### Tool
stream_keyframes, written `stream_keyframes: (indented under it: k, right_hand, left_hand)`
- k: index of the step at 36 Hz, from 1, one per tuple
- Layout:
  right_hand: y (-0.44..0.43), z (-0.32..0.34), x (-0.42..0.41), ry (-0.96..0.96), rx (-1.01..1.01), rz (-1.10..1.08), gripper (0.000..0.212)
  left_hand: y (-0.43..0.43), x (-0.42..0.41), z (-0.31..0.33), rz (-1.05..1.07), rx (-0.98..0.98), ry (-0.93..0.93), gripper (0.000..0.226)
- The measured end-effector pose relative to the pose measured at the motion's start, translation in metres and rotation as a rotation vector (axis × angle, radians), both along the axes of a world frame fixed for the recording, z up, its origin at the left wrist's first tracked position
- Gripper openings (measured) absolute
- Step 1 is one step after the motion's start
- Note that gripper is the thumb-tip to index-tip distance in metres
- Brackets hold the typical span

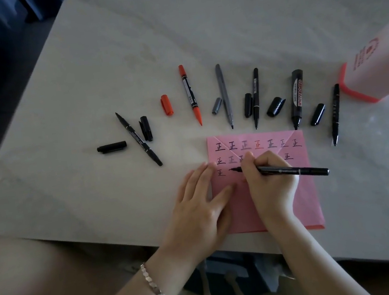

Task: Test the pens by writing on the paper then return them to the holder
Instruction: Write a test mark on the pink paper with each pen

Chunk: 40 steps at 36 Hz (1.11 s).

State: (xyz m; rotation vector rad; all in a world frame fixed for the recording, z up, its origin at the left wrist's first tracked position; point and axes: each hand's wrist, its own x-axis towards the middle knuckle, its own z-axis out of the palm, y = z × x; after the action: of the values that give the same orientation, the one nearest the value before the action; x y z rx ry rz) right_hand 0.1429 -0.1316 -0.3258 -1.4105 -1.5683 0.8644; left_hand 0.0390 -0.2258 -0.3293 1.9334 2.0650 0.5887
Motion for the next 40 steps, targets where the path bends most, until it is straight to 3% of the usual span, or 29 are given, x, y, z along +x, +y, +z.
stream_keyframes:
  k: [23,40]
  right_hand:
    - [-0.0008,-0.0010,-0.0019,0.006,0.004,-0.040,0.030]
    - [-0.0008,-0.0030,0.0001,0.022,-0.012,0.052,0.033]
  left_hand:
    - [0.0013,-0.0007,0.0004,-0.002,-0.007,-0.019,0.037]
    - [0.0015,-0.0002,0.0014,0.002,-0.011,-0.022,0.038]
